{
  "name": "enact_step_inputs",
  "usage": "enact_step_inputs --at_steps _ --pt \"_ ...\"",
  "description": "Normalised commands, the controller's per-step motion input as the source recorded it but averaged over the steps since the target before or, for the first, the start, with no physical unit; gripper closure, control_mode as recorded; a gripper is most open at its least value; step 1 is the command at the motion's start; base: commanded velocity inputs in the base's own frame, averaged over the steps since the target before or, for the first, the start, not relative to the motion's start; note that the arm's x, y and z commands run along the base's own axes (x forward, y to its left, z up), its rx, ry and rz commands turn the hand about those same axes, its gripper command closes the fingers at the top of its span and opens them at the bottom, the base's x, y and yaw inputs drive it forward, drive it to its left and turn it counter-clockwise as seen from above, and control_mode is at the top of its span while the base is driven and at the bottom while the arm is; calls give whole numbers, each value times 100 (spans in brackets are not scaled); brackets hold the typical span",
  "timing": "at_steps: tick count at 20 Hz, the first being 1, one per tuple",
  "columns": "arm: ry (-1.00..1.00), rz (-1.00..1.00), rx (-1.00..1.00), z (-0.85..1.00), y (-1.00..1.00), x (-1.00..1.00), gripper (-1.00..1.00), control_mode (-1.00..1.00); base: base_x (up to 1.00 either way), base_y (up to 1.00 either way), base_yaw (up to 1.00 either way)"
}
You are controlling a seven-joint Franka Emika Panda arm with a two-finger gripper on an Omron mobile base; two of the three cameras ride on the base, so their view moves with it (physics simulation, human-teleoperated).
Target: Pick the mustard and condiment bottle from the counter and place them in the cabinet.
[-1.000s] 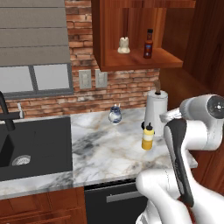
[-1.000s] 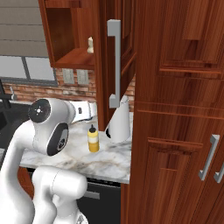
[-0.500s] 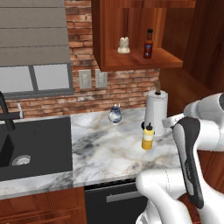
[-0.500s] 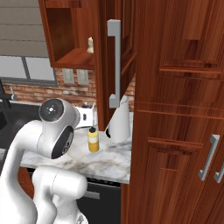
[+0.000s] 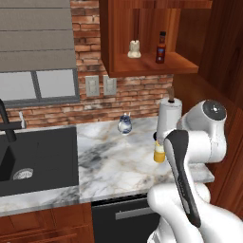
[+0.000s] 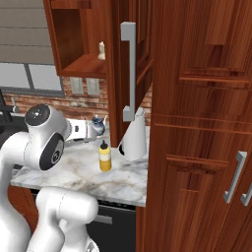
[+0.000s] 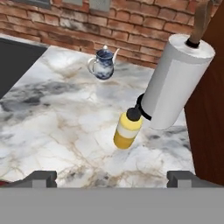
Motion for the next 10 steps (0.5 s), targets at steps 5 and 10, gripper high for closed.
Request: enact_step_inputs --at_steps 5,10 --pt "3 0 -7 -14 25 5 -100 -100 0 0 0" --pt "8 0 -11 -41 5 14 -100 -100 0 0 0"
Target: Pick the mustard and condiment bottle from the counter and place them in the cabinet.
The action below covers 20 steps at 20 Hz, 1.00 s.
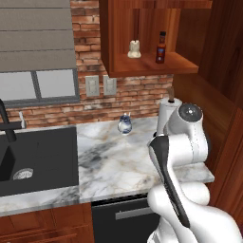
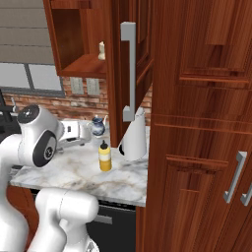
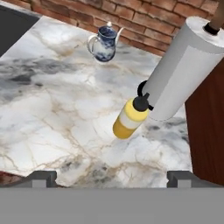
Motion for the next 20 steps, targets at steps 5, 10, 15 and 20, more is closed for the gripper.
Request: enact_step_inputs --at_steps 5,10,15,20 --pt "2 0 -1 -35 -1 12 -100 -100 0 0 0" --pt "-1 -1 0 -21 -7 14 -100 -100 0 0 0" --pt "-4 -5 0 -9 -15 7 -100 -100 0 0 0" --pt "-3 -11 0 -11 -16 5 -100 -100 0 0 0"
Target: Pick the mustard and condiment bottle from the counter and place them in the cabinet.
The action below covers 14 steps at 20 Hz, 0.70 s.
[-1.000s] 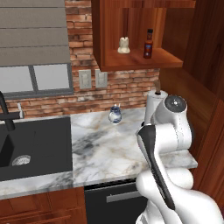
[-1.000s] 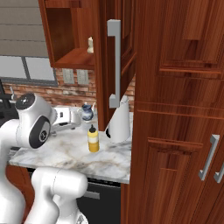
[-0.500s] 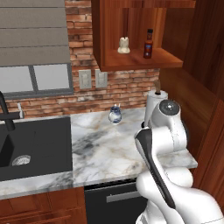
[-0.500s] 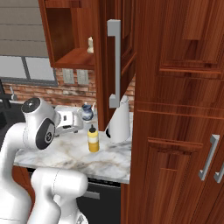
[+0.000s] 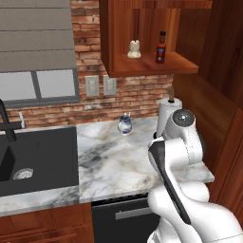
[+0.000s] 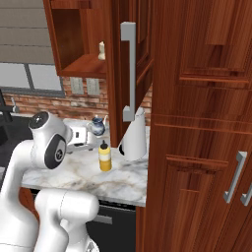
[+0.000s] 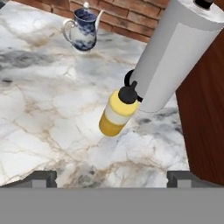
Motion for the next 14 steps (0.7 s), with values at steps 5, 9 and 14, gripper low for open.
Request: enact_step_inputs --at_steps 5,9,14 --pt "-1 -6 1 -10 -2 20 -100 -100 0 0 0" --pt "0 -2 0 -9 -1 27 -100 -100 0 0 0" --pt "0 -1 0 -14 -9 26 -100 -100 0 0 0"
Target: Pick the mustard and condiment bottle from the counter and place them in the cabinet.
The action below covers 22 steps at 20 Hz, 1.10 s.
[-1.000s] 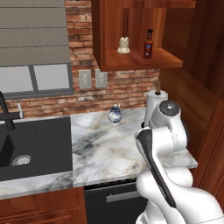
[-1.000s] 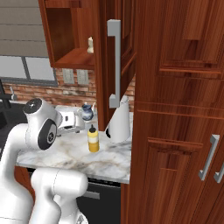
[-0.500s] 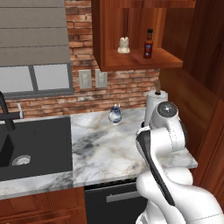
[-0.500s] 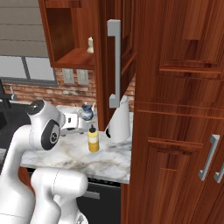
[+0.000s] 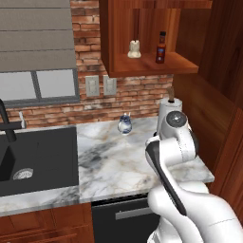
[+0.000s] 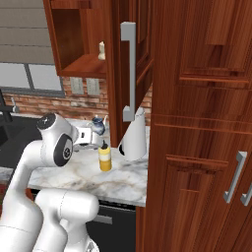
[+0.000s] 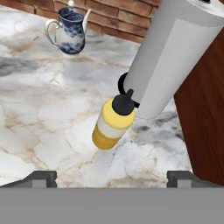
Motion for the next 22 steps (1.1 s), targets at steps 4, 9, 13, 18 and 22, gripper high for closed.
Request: enact_step_inputs --at_steps 4,9,13,18,22 --pt "0 -2 0 -19 -17 26 -100 -100 0 0 0" --pt "0 -2 0 -19 -15 21 -100 -100 0 0 0" --pt "0 -2 0 -19 -12 23 -100 -100 0 0 0" --pt "0 -1 2 -17 -6 22 -100 -100 0 0 0" --pt "0 0 5 -19 -4 13 -100 -100 0 0 0"
